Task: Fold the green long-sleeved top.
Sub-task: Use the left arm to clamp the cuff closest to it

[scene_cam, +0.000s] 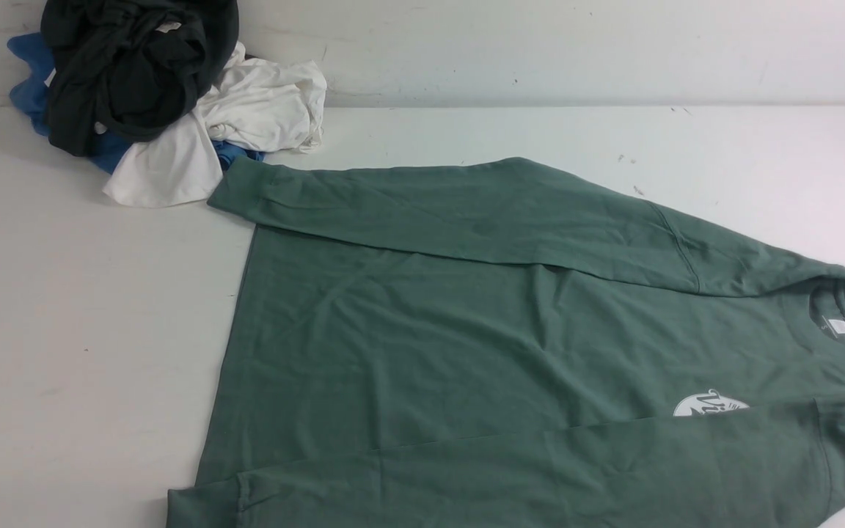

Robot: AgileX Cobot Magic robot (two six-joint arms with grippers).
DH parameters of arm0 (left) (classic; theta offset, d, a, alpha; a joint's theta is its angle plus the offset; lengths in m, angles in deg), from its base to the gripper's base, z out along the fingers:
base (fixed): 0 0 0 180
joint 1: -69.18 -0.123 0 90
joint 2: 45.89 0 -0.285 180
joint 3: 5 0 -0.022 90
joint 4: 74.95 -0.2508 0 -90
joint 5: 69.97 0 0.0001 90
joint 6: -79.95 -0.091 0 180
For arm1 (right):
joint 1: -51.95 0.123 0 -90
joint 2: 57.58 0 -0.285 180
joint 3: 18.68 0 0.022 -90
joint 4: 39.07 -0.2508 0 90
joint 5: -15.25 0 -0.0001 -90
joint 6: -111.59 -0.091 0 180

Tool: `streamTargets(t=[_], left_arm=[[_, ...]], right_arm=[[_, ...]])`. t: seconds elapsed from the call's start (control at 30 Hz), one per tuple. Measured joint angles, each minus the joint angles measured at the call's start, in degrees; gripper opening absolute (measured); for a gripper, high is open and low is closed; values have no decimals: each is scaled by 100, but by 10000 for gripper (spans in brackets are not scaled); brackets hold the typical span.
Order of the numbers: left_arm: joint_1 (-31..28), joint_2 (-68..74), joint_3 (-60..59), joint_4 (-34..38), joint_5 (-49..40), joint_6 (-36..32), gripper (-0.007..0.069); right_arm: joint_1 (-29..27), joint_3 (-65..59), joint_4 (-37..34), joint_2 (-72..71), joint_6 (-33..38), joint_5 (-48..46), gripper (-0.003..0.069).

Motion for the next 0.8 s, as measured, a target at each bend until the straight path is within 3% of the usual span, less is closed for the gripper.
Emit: streamTargets(t=[0.37, 0.5, 0.6, 0.63, 0.67, 0.73, 0.8], left_arm=[[0, 0, 0, -33, 45, -102, -7], [0, 0, 0, 373, 241, 91, -7], [0, 0, 0, 2029, 479, 1084, -7], [0, 0, 0, 2421, 506, 1299, -7], [0, 0, 0, 2517, 522, 1395, -7], [0, 0, 0, 3564, 571, 1769, -7], [0, 0, 0, 3881, 577, 1809, -7]], right_arm=[[0, 0, -6, 0, -57, 0, -15], [0, 0, -160, 0, -257, 0, -15], [0, 0, -1147, 0, -833, 23, -15], [0, -6, -1604, 0, -1087, 23, -15], [0, -6, -1604, 0, -1141, 23, -15], [0, -21, -3003, 0, -1847, 34, -15], [0, -23, -3654, 0, -2062, 58, -15]])
